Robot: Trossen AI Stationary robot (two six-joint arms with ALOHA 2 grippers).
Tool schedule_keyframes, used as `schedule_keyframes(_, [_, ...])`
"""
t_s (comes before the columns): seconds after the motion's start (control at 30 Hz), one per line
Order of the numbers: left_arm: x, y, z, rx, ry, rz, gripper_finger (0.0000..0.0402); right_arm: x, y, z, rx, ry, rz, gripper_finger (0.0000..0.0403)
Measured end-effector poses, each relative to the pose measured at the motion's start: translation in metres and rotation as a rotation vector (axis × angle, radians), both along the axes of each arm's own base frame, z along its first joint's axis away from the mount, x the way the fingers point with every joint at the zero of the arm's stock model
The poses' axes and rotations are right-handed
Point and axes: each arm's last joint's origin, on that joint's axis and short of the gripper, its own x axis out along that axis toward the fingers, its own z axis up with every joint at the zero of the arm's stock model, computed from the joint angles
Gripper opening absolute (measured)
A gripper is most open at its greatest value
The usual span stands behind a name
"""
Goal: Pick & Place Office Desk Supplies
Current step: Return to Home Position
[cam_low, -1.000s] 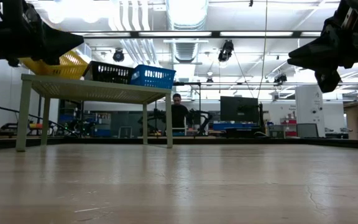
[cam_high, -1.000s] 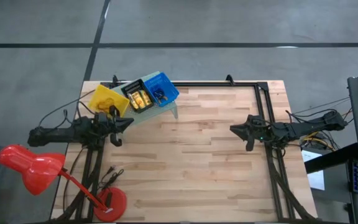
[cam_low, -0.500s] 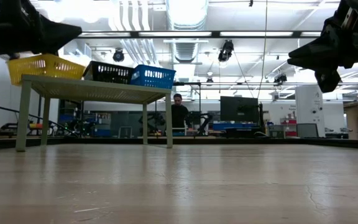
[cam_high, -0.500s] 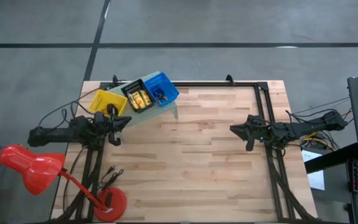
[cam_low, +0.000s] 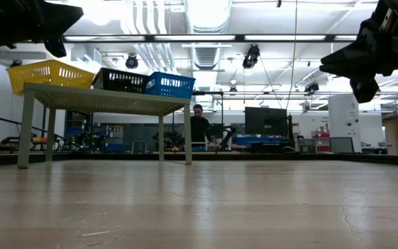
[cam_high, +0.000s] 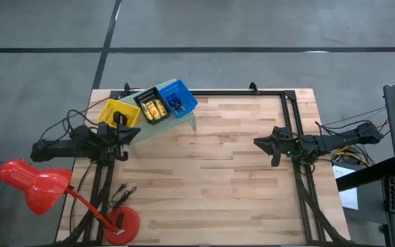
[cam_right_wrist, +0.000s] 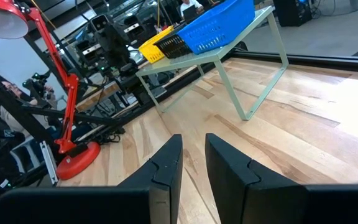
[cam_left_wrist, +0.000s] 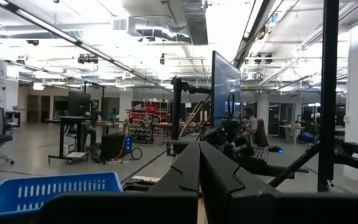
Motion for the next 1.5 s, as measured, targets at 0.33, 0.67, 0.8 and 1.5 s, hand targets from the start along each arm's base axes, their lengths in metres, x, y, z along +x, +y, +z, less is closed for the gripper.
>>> schedule_keyframes(0.33, [0.0002, -0.0001, -0.0006, -0.009, 0.01, -0.006, 0.0006, 0.0, 0.0, 0.0, 0.0, 0.0, 0.0, 0.0068])
schedule_keyframes(0.67, [0.0002, -0.0001, -0.0005, -0.009, 0.01, -0.006, 0.0006, 0.0, 0.0, 0.0, 0.0, 0.0, 0.0, 0.0068])
schedule_keyframes(0.8, [0.0005, -0.0001, -0.0012, -0.009, 0.017, -0.006, 0.0006, 0.0, 0.0, 0.0, 0.0, 0.0, 0.0, 0.0068])
schedule_keyframes(1.5, [0.0011, -0.0001, -0.0031, -0.012, 0.037, -0.008, 0.0006, 0.0, 0.0, 0.0, 0.0, 0.0, 0.0, 0.0068])
